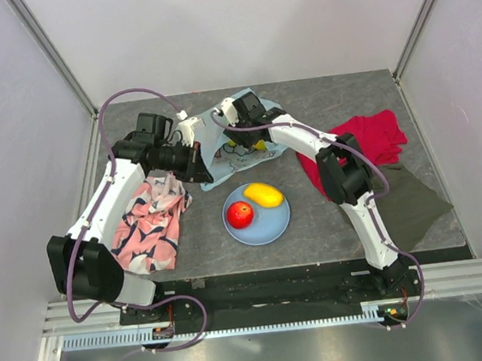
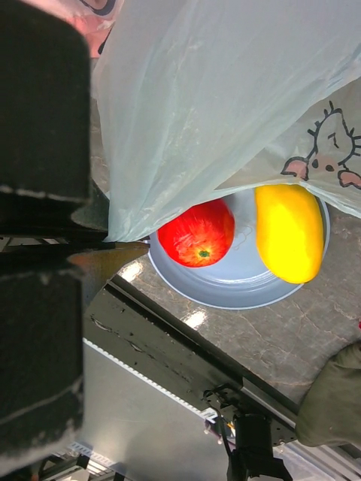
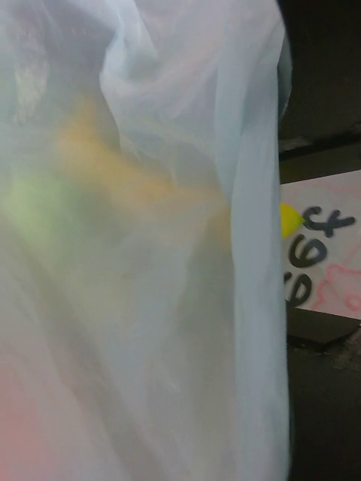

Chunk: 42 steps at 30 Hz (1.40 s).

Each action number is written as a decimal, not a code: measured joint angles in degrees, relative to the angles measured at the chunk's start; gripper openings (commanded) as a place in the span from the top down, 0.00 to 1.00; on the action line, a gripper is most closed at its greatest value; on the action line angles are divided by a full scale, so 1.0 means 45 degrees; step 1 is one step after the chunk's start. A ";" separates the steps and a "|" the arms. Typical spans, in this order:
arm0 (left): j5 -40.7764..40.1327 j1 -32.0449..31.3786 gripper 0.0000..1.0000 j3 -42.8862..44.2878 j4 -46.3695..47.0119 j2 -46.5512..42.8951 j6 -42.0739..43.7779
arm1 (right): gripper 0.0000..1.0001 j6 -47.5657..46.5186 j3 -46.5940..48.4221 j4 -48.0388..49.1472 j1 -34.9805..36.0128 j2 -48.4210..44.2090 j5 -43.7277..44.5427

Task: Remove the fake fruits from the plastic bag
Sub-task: Take out the fake fruit from the plastic bag, then place the fake fruit on the plate.

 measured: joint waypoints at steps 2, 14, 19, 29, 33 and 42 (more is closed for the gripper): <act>-0.0015 0.0000 0.98 0.0000 -0.0005 0.0000 0.0039 | 0.33 0.0019 0.0403 0.0107 -0.0058 0.0393 0.0155; -0.0175 0.0000 0.99 0.0058 -0.0063 0.0228 0.0228 | 0.70 -0.0146 0.0981 -0.0185 -0.0544 0.1404 0.0204; -0.0476 0.0000 0.98 0.0432 -0.0131 0.0641 0.0393 | 0.71 -0.0777 -0.2016 -0.0510 -0.0685 -0.1229 -0.1690; -0.2166 0.0000 0.98 0.1914 -0.0165 0.2361 0.0942 | 0.71 -0.4585 -0.4483 -0.2997 -0.0699 -0.8349 -0.6708; -0.2623 0.0000 0.98 0.2560 -0.0151 0.2739 0.1103 | 0.71 -0.7397 -0.5445 -0.4352 -0.0607 -0.9088 -0.7626; -0.3060 0.0000 0.98 0.2885 -0.0058 0.2832 0.1277 | 0.66 -1.3595 -1.0224 -0.5965 0.0631 -1.0059 -0.7538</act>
